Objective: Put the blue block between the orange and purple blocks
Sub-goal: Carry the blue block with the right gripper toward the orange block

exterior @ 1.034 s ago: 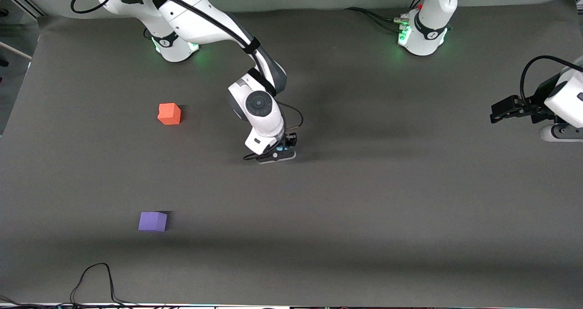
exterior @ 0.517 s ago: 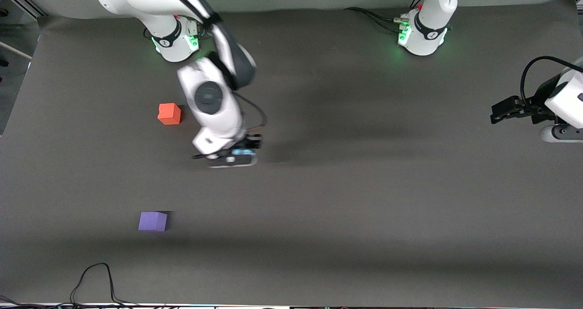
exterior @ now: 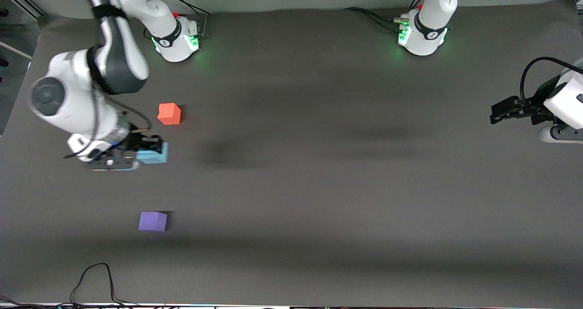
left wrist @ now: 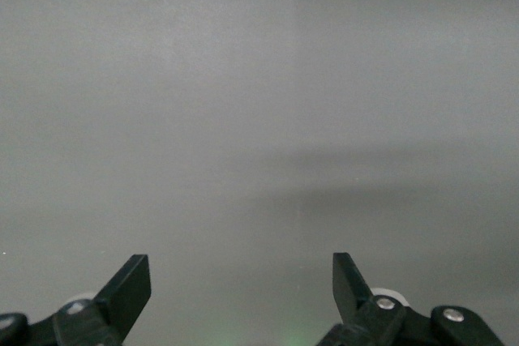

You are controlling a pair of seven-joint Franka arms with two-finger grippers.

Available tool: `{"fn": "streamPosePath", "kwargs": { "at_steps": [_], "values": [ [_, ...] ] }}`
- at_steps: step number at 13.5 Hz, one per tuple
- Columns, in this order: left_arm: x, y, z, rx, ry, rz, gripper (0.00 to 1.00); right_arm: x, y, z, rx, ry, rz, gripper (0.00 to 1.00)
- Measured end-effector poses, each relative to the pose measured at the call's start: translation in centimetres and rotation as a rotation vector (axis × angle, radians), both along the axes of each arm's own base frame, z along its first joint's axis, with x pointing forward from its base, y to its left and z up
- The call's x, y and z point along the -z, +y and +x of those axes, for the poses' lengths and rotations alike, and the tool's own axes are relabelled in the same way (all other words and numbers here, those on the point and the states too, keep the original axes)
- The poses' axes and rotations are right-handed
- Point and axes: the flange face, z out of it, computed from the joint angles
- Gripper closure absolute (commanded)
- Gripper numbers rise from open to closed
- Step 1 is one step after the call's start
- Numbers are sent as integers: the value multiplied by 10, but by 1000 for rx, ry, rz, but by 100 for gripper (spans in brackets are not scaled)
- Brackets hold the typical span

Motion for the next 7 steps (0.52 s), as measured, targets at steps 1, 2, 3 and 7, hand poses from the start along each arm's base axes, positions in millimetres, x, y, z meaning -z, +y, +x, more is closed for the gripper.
{"fn": "streamPosePath", "kwargs": {
  "at_steps": [1,2,3,7],
  "values": [
    [0,2,0,0,0,-1,0,21,-26,-7,-4,-18,-5,63],
    [0,3,0,0,1,-1,0,42,-37,-15,-5,-42,-16,60],
    [1,4,0,0,3,-1,0,62,-38,-21,-3,-62,-29,60],
    [3,4,-1,2,6,-1,0,135,-30,-28,6,-62,21,60]
  ]
}}
